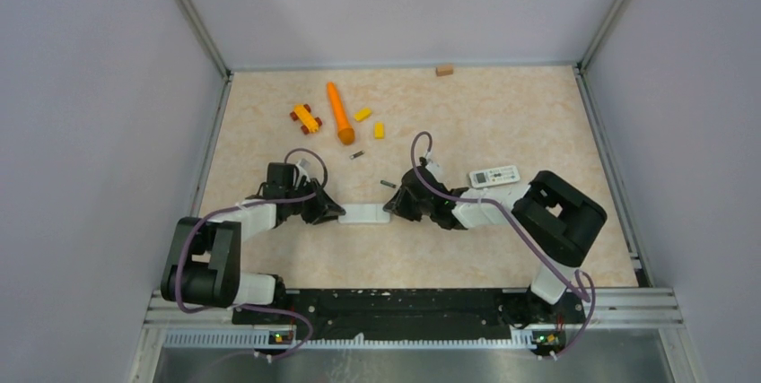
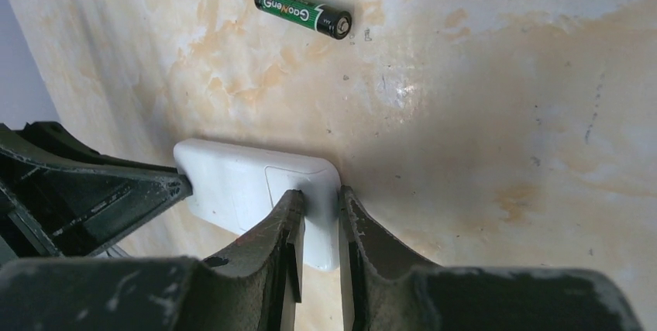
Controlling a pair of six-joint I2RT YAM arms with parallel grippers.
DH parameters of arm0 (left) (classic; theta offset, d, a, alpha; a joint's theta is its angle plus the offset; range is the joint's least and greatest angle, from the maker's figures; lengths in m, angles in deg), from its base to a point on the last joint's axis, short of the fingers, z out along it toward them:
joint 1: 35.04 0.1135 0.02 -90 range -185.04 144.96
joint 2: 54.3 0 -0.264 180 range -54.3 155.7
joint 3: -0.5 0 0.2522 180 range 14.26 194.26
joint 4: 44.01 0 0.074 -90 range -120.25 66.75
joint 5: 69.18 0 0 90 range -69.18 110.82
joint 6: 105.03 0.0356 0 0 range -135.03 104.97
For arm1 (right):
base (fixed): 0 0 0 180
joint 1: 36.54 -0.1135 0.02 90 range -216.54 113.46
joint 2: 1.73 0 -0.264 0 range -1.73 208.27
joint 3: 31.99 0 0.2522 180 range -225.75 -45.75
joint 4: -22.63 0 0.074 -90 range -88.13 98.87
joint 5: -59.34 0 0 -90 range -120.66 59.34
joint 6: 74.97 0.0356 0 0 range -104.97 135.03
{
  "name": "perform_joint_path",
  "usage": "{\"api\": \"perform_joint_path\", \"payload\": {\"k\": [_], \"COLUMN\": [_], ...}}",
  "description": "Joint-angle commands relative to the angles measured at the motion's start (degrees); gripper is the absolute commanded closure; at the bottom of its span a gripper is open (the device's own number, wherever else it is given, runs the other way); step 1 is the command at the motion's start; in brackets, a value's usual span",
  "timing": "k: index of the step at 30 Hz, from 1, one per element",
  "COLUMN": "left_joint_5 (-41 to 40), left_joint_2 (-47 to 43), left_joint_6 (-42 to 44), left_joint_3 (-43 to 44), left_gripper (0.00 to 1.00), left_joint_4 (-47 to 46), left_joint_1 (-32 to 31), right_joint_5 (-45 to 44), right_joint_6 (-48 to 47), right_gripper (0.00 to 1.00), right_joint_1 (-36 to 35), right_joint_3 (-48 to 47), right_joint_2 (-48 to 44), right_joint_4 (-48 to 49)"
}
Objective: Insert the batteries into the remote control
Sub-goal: Load the battery cover into the remote control.
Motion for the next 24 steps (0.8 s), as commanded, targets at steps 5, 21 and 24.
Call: {"api": "perform_joint_path", "payload": {"k": [5, 21, 24], "left_joint_5": [4.23, -2.74, -5.85], "left_joint_2": [2.61, 0.14, -1.09], "left_joint_6": [-6.03, -6.45, -5.54], "left_joint_3": [-5.0, -2.94, -2.6], "left_gripper": [0.89, 0.91, 0.85], "left_joint_4": [-8.11, -6.71, -4.77], "left_joint_1": [-4.59, -4.71, -4.62], "right_joint_5": [5.49, 1.05, -3.64], "right_joint_6": [16.91, 21.08, 19.05], "right_gripper": [0.91, 1.0, 1.0], "right_joint_1": [-8.59, -13.78, -13.66], "right_joint_3": [-3.61, -3.07, -1.89], "right_joint_2": [9.56, 4.87, 0.72], "right_joint_4": [9.58, 1.72, -1.47]}}
